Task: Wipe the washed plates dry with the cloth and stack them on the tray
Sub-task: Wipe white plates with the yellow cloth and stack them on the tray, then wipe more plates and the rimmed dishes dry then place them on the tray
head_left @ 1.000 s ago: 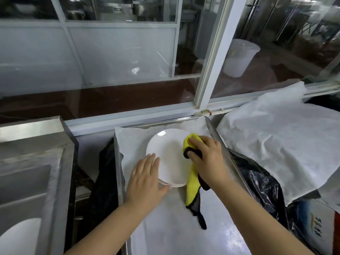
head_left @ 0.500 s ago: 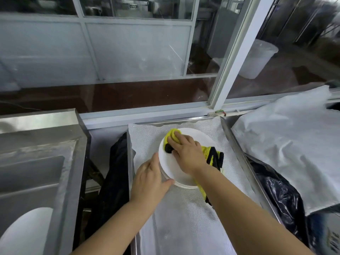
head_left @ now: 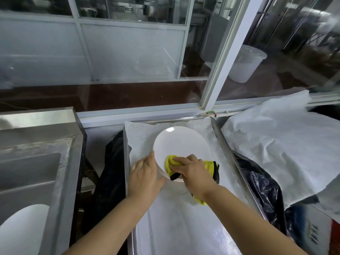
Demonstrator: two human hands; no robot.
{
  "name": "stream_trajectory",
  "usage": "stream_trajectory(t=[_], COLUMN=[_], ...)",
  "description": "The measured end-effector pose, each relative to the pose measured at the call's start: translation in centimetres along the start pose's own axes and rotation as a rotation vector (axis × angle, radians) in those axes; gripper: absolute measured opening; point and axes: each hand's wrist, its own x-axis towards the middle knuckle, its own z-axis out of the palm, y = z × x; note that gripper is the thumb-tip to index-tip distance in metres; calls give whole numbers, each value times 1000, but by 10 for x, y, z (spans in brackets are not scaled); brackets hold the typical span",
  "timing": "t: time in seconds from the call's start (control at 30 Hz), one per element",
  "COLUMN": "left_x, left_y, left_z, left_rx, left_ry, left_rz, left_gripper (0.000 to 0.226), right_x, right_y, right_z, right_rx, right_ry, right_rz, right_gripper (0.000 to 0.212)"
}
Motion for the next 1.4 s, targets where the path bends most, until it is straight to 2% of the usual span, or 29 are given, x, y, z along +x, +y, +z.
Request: stream_trajectory(t=[0.07,0.13,0.2,0.33,0.47,0.57,0.67,0.73,0.8,0.93,1.07,1.17,1.3,1.4], left_x=[-7,-18,-28,-35,-41,-54,-70,-82,-95,-124,-158,-186,-209,-225], left_y=[-3,-5,-4,4,-22,-57,-101,-137,-176,-257,-344,-399,-454,-481], left_z=[-8,-21,-38,-93,-159,-209,-261,-294,-326,-377,-407,-419,-428,-432], left_rx=[-24,-149,-397,-1088,-1280,-1327,-1315,-1310,-1308,-1277,-1277,-1297,-1157,-1115], left_ry=[3,25,-5,-221,-114,-30,58,82,91,114,160,168,193,127], left_rz=[27,17,-52,-291,-292,-248,-153,-99,-70,-82,-175,-252,-411,-467], left_gripper=[82,69,59,53,23,15,21,27,29,28,38,44,20,6], right_x=[-13,-25,-31,-33,-30,-26,-23,-18,-11,12,29,37,40,39], right_y=[0,-7,-23,-82,-156,-212,-265,-301,-339,-419,-494,-549,-589,-608], right_z=[-7,-21,-39,-77,-103,-109,-105,-99,-95,-85,-70,-58,-58,-68], right_rx=[10,113,220,493,703,814,961,1051,1129,1109,1219,1162,1136,1048], right_ry=[7,84,209,370,370,350,304,261,177,92,7,-5,-12,-69], right_rz=[75,121,106,-81,-75,-91,-123,-129,-122,-121,-125,-58,31,39], right_gripper=[54,55,54,54,75,80,90,86,74,27,21,24,28,30])
